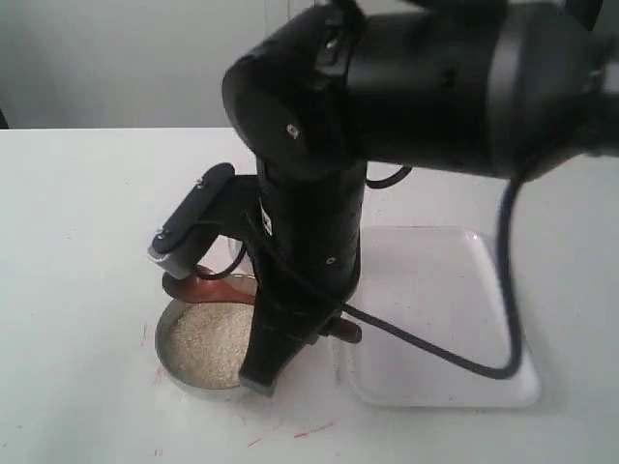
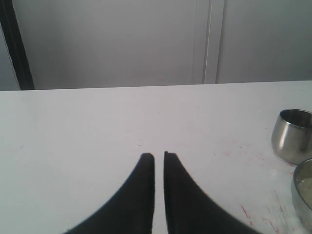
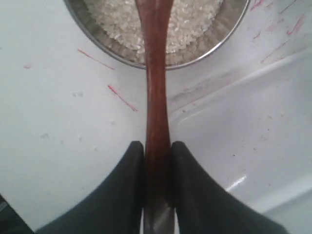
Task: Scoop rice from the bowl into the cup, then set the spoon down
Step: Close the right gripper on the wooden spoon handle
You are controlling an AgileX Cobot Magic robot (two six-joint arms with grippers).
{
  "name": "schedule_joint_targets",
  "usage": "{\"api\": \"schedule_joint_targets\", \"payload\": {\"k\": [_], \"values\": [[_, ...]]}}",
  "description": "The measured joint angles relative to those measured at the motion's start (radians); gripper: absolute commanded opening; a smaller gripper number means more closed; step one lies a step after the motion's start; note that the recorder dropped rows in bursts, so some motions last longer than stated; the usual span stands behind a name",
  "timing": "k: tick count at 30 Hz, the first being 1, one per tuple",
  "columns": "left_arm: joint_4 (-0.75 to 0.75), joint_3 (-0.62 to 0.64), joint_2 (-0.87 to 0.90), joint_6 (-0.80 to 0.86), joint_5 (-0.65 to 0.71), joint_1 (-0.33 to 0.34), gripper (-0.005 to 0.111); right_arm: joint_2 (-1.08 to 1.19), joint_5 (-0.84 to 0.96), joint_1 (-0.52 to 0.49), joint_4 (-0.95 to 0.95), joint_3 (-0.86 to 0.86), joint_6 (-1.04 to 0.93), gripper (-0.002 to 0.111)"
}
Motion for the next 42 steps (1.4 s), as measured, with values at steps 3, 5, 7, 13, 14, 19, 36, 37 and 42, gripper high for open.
{"api": "schedule_joint_targets", "payload": {"k": [3,5,7,13,14,19,36,37,42], "values": [[0.0,0.0,0.0,0.0,0.0,0.0,0.014,-0.076,0.001,0.07,-0.045,0.0,0.041,0.0],[0.0,0.0,0.0,0.0,0.0,0.0,0.014,-0.114,0.002,0.129,-0.11,0.0,0.118,0.0],[0.0,0.0,0.0,0.0,0.0,0.0,0.014,-0.145,0.002,0.199,-0.193,0.0,0.194,0.0],[0.0,0.0,0.0,0.0,0.0,0.0,0.014,-0.118,0.003,0.348,-0.504,0.12,0.359,0.0],[0.0,0.0,0.0,0.0,0.0,0.0,0.014,-0.103,0.003,0.347,-0.55,0.153,0.379,0.0],[0.0,0.0,0.0,0.0,0.0,0.0,0.014,-0.017,0.006,0.347,-0.756,0.307,0.439,0.0],[0.0,0.0,0.0,0.0,0.0,0.0,0.014,0.13,0.0,0.248,-1.047,0.357,0.463,0.0],[0.0,0.0,0.0,0.0,0.0,0.0,0.014,0.131,0.0,0.248,-1.047,0.357,0.463,0.0],[0.0,0.0,0.0,0.0,0.0,0.0,0.014,0.167,-0.013,0.248,-1.05,0.357,0.461,0.0]]}}
